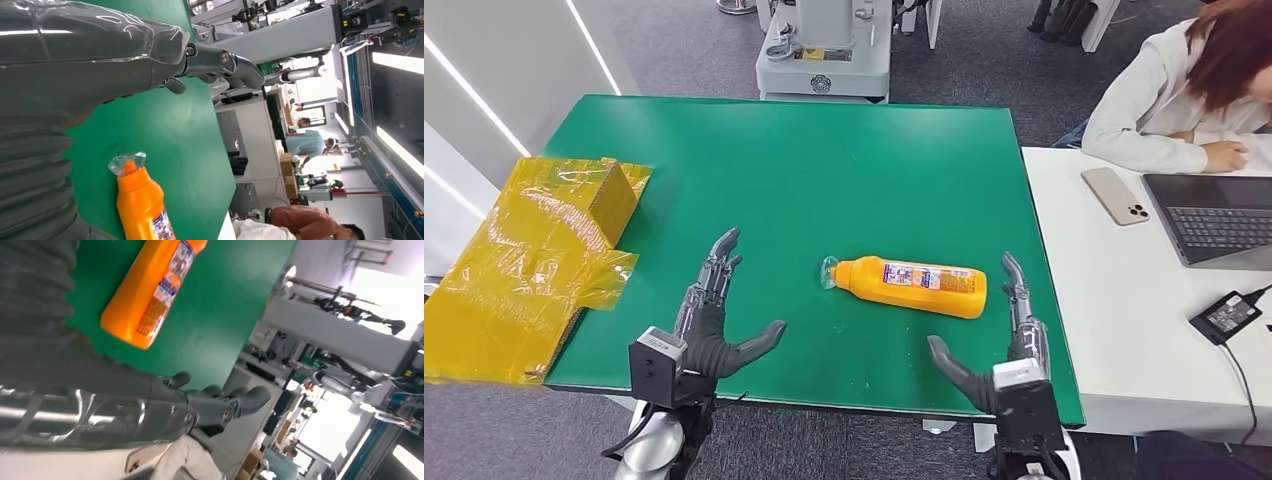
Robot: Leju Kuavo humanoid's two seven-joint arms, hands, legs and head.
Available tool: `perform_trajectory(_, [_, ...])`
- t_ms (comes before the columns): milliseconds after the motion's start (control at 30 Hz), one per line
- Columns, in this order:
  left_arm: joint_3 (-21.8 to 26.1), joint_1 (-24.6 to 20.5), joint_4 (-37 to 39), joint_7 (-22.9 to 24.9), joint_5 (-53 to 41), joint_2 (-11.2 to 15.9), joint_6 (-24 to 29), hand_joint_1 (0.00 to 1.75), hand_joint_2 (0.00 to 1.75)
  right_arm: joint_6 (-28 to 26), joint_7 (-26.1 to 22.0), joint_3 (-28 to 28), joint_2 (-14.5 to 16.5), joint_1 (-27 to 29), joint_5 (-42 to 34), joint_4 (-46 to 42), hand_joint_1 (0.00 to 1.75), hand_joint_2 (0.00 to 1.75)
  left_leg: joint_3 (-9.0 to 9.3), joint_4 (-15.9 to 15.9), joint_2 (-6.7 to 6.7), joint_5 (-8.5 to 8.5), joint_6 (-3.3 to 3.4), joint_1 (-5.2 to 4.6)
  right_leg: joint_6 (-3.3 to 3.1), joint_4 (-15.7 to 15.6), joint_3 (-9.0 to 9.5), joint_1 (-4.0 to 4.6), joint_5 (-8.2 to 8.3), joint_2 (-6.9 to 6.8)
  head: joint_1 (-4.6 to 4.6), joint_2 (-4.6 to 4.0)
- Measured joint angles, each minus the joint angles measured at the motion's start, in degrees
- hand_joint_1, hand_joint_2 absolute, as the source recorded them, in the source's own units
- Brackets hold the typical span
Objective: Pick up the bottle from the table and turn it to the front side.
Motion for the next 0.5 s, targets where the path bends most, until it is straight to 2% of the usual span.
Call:
perform_trajectory(100, [-0.38, -0.01, 0.11, -0.01, -0.09, 0.01, -0.83, 0.00, 1.75, -0.24, 4.86, -0.19, -1.11, -3.77, 5.06, 2.80, 0.00, 1.75, 0.01, 0.00, 0.03, 0.00, 0.00, 0.00, 0.00, 0.00, 0.00, 0.00, 0.01, 0.04, -0.01, 0.00])
perform_trajectory(200, [-0.77, -0.69, 0.86, -0.01, 0.10, 0.02, -2.01, 0.00, 1.75, 2.57, 7.72, -0.12, -3.11, -9.29, 4.59, 8.57, 0.00, 1.75, 0.03, 0.01, 0.04, 0.02, 0.02, 0.00, 0.00, 0.00, 0.02, 0.00, 0.05, 0.04, 0.01, 0.00])
perform_trajectory(300, [-1.24, -2.16, 2.34, -0.07, 0.81, 0.11, -2.91, 0.00, 1.75, 5.69, 9.82, 0.98, -5.95, -15.64, 4.41, 16.35, 0.00, 1.75, 0.04, 0.03, 0.03, 0.07, 0.04, -0.01, 0.00, 0.00, 0.04, -0.01, 0.13, 0.03, 0.01, 0.00])
perform_trajectory(500, [-2.10, -4.15, 4.88, -0.14, 2.27, 0.41, -3.31, 0.00, 1.75, 7.44, 11.80, 5.30, -9.87, -25.37, 6.21, 28.51, 0.00, 1.75, 0.05, 0.06, 0.02, 0.11, 0.03, -0.01, 0.00, 0.01, 0.05, -0.01, 0.15, 0.04, 0.00, 0.00])
